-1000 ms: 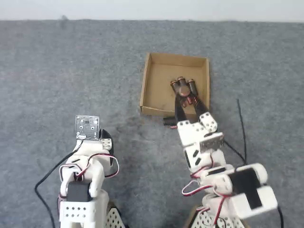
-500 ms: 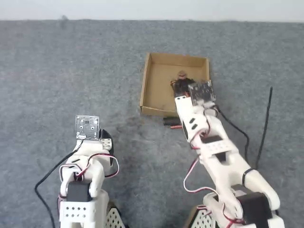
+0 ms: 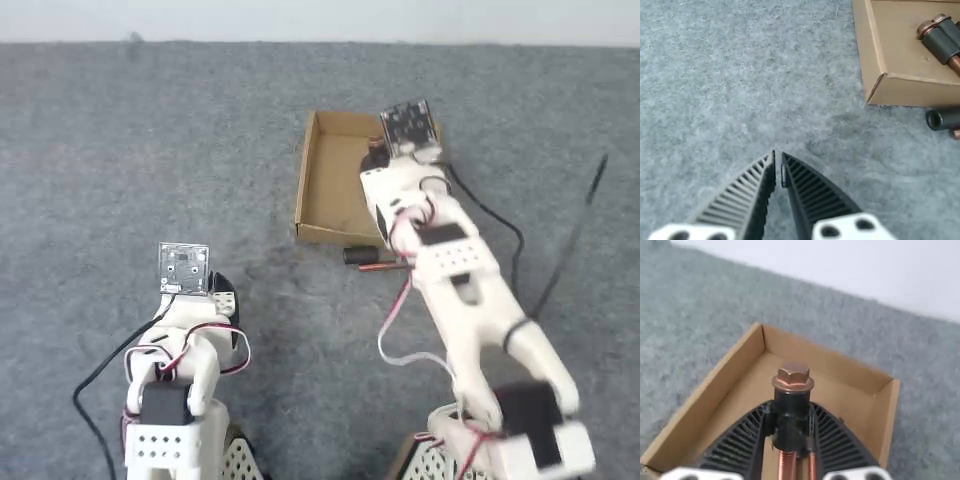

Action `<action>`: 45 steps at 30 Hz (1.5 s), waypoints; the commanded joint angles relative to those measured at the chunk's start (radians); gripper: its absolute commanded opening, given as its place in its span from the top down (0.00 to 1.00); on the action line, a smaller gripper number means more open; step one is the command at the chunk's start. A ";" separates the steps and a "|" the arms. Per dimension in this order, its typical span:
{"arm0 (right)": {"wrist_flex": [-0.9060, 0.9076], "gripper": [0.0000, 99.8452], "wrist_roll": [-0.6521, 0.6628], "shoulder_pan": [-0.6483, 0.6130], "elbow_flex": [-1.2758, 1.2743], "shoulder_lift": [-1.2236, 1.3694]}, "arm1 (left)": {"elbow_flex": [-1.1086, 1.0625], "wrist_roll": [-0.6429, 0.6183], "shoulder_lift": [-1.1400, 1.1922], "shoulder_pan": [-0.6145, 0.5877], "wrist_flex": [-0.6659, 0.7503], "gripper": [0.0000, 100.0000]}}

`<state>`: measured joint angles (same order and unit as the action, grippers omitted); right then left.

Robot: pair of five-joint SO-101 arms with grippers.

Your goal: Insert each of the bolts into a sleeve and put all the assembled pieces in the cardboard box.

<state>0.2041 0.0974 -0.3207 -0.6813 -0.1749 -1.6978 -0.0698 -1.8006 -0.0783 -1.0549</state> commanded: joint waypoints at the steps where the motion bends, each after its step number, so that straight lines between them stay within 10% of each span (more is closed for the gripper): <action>1: 0.064 0.99 0.009 0.005 0.207 0.101 | 0.013 0.009 -0.020 -0.005 -0.003 0.98; 19: 0.213 0.99 0.009 -0.085 0.554 0.515 | 0.013 0.011 -0.020 -0.005 0.002 0.98; 25: 0.223 0.85 0.009 -0.081 0.555 0.545 | 0.013 0.011 -0.020 -0.005 0.003 0.98; 45: 0.676 0.99 0.017 -0.082 0.531 0.177 | 0.013 0.011 -0.020 -0.005 0.025 0.98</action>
<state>0.8025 0.0974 -0.4005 -0.1811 0.1028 -1.6978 -0.0698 -1.8006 -0.0783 -1.0549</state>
